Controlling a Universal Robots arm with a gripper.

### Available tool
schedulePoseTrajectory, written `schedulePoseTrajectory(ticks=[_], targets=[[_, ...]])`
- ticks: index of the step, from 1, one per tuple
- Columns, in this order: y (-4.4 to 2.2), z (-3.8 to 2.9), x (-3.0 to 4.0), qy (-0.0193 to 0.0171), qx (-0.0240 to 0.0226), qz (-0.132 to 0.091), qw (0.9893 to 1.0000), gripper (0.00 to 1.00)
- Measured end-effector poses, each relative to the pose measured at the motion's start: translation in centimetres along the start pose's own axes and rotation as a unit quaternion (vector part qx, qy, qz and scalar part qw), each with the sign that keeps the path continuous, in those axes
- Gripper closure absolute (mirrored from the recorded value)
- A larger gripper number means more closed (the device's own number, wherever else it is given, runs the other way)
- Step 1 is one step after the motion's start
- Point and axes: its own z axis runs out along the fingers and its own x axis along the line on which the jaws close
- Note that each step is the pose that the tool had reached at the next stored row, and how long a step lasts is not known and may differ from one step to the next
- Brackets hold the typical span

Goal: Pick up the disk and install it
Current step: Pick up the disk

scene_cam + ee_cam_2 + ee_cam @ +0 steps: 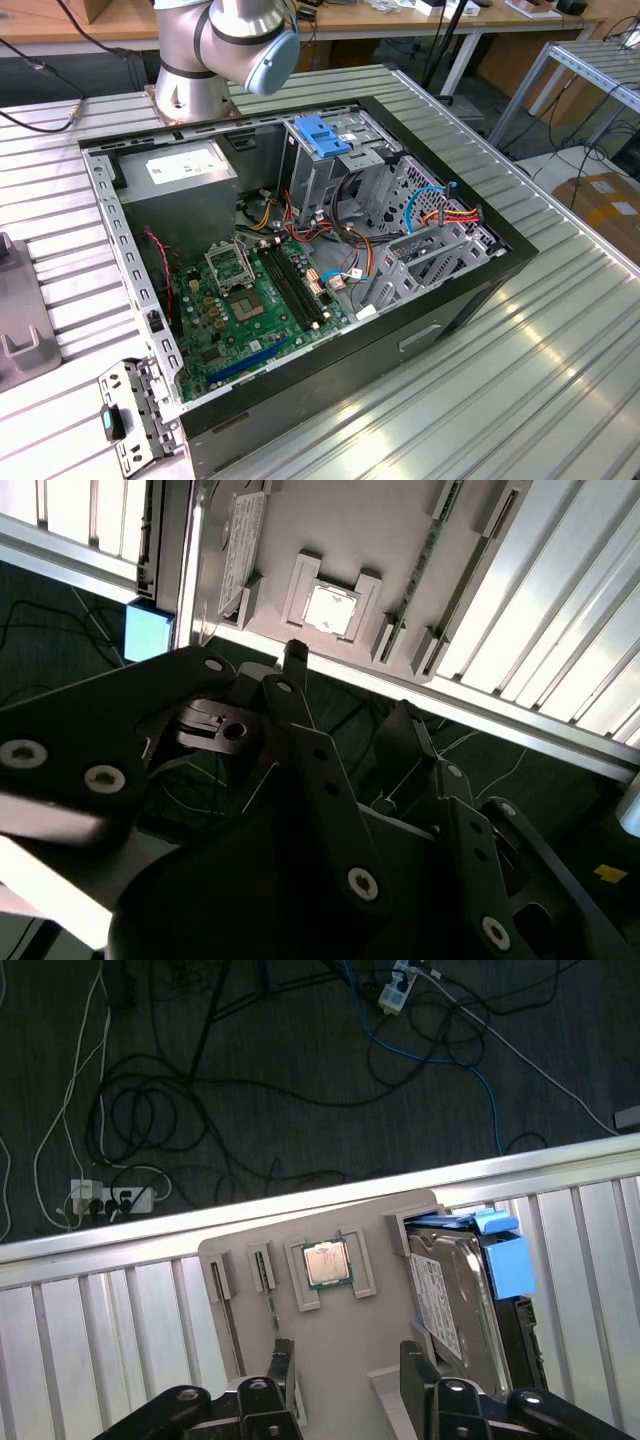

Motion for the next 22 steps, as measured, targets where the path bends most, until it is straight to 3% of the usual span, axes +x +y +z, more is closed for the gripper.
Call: schedulePoseTrajectory(ticks=[22], targets=[[0.1,0.03,-0.55,0.0,0.0,0.0,1.0,0.46]])
